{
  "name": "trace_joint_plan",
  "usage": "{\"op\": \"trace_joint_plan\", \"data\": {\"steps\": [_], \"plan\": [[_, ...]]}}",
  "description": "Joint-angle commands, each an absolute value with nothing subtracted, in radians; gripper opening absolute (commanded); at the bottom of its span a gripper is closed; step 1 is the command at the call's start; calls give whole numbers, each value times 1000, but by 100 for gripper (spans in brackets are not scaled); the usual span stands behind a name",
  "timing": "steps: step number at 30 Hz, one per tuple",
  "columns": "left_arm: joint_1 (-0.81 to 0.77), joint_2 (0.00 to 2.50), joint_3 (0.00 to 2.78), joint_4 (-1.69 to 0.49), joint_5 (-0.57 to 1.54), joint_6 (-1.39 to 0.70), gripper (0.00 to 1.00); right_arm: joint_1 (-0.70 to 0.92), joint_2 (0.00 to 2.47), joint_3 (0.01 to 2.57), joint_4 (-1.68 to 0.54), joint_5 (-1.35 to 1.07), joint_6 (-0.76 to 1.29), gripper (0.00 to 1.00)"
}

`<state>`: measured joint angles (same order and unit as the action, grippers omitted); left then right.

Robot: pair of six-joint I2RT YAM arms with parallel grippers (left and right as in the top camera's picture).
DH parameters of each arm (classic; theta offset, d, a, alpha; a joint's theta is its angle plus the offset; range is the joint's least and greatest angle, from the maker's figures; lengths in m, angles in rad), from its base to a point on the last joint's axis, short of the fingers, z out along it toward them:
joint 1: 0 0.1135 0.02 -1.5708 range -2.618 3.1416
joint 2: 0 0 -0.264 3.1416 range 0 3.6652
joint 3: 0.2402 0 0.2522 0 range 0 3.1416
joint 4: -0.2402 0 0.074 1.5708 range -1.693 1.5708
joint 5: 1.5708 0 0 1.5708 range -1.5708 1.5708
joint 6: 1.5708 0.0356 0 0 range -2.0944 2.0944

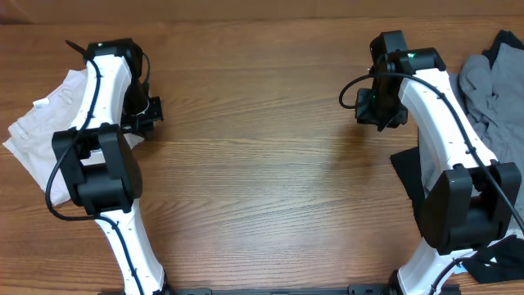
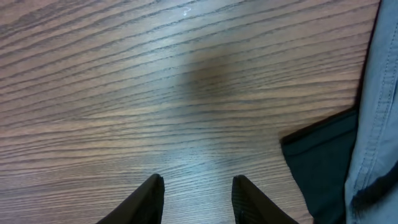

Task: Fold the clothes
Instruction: 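Release the shorts and lift the left gripper away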

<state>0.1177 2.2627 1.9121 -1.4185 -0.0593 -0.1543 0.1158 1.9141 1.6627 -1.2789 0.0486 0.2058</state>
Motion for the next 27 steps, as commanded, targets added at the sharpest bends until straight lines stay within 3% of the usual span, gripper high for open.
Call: {"op": "trace_joint_plan", "data": {"steps": [1, 10, 19, 27], "plan": [[119, 2283, 1858, -1365, -155, -183, 4, 115, 1890, 1688, -1277, 44, 205, 40], [119, 2286, 1812, -1108, -266, -152, 6, 115, 1890, 1688, -1277, 44, 206, 40], [147, 2295, 1809, -711, -262, -100, 16, 115, 1890, 1688, -1285, 44, 206, 40], [170, 2292, 1821, -683, -262, -80, 24, 115, 1890, 1688, -1280, 44, 207, 40]]}}
